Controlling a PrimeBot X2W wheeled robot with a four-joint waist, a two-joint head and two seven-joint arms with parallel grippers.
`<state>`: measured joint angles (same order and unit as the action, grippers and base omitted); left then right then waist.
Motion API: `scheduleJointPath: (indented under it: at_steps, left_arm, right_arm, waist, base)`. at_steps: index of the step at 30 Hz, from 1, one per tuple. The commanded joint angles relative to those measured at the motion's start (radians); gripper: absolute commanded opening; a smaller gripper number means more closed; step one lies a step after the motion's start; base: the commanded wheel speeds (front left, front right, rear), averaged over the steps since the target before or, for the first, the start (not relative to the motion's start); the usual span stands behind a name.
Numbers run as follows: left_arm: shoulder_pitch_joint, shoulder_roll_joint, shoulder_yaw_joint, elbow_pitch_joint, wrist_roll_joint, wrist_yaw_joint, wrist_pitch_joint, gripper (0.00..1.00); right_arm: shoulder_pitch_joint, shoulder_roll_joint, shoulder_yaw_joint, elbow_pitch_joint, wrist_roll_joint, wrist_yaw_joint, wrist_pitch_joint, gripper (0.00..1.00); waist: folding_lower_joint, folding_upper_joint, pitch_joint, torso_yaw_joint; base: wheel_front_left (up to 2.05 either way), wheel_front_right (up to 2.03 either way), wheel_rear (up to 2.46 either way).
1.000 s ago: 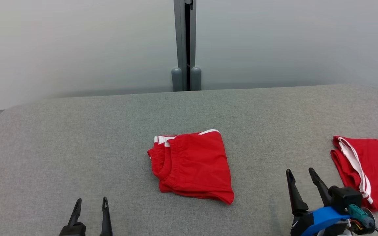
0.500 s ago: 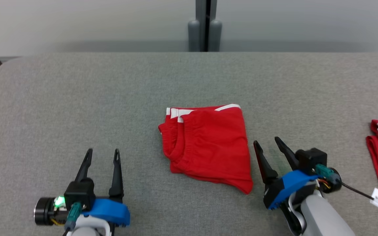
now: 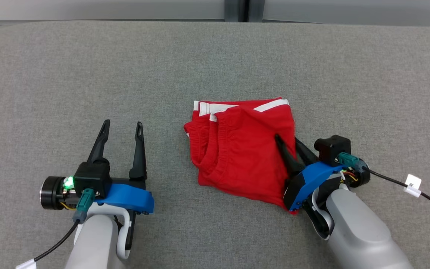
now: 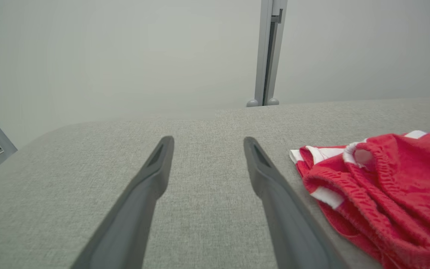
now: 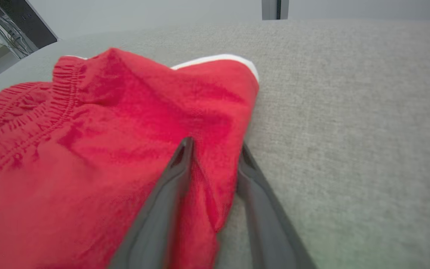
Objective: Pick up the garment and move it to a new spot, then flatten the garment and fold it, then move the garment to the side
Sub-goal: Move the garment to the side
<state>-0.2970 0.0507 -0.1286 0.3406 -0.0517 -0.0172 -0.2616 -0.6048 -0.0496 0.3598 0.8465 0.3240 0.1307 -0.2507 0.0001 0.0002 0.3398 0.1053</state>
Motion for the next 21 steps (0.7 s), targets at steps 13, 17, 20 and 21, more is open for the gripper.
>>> scheduleJointPath:
  at_steps: [13, 17, 20, 21]
  left_arm:
    - [0.012, 0.004, 0.029, 0.024, 0.019, -0.001, -0.004, 1.0]
    - [0.048, 0.013, 0.039, 0.027, 0.023, -0.005, -0.004, 1.0]
    - [0.076, 0.023, 0.044, 0.035, 0.027, -0.009, -0.004, 1.0]
    - [0.083, 0.027, 0.046, 0.036, 0.029, -0.009, -0.004, 1.0]
  right_arm:
    - [0.033, -0.003, -0.042, -0.084, 0.0, 0.0, -0.015, 0.0]
    - [0.078, -0.004, -0.047, -0.127, 0.022, 0.0, -0.015, 0.0]
    - [0.113, -0.003, -0.053, -0.154, 0.039, 0.0, -0.015, 0.0]
    - [0.125, -0.003, -0.05, -0.159, 0.042, 0.0, -0.015, 0.0]
  waist:
    - [-0.0001, -0.0002, -0.02, -0.067]
    - [-0.0001, -0.0002, -0.055, -0.117]
    - [-0.0001, -0.0002, -0.076, -0.159]
    - [-0.0001, -0.0002, -0.083, -0.175]
  base:
    - [0.0, 0.0, 0.0]
    - [0.0, 0.0, 0.0]
    - [0.0, 0.0, 0.0]
    - [0.0, 0.0, 0.0]
